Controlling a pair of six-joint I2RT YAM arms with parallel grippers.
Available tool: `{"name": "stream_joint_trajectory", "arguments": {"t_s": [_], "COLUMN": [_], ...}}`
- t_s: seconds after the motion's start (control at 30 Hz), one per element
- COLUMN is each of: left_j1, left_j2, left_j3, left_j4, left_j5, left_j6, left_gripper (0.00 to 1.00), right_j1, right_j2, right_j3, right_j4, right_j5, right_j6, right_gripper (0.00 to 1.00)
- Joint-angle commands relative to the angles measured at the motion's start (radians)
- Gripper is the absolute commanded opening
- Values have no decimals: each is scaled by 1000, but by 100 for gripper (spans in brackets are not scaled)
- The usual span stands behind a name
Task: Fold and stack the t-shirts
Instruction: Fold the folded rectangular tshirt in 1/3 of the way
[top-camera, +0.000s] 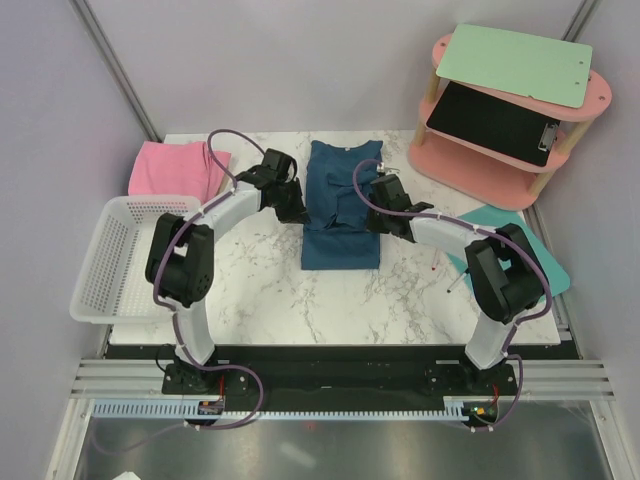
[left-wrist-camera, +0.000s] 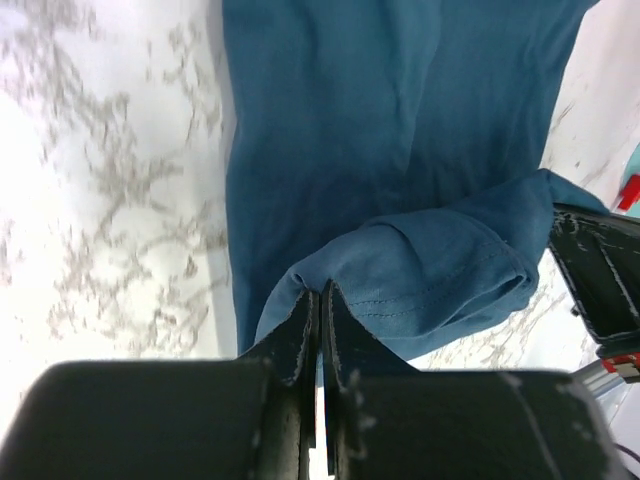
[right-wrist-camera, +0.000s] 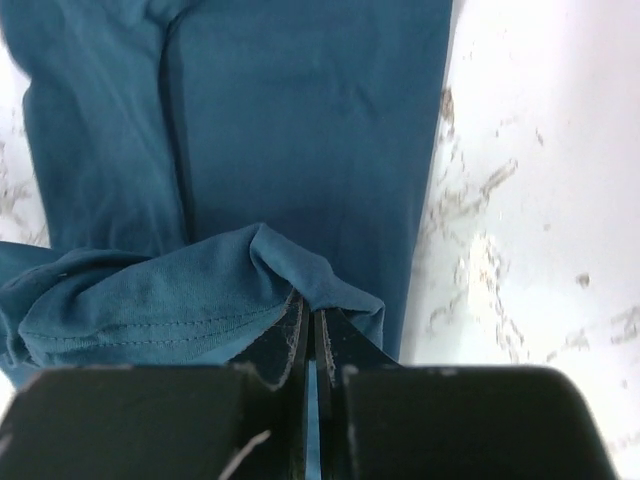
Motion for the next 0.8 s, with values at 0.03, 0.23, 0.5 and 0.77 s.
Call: {"name": "stream_joint_trajectory", "arguments": {"t_s": [0.03, 0.23, 0.5, 0.77], "left_j1": [37, 74, 72, 69], "left_j2": [89, 58, -144, -255], "left_j3": [132, 103, -174, -454], "left_j4": [13, 17, 106, 278], "left_j5": [94, 70, 64, 142], "left_j6": [100, 128, 91, 17], "left_gripper": [13, 90, 93, 68], "right_j1": [-23, -24, -26, -26], "right_j2": [78, 42, -139, -216], "right_j3": [97, 113, -30, -267], "right_j4": [24, 36, 70, 70], "right_j5": [78, 226, 162, -45], "right_j6": [35, 78, 47, 160], "right_gripper": [11, 82, 98, 73]}}
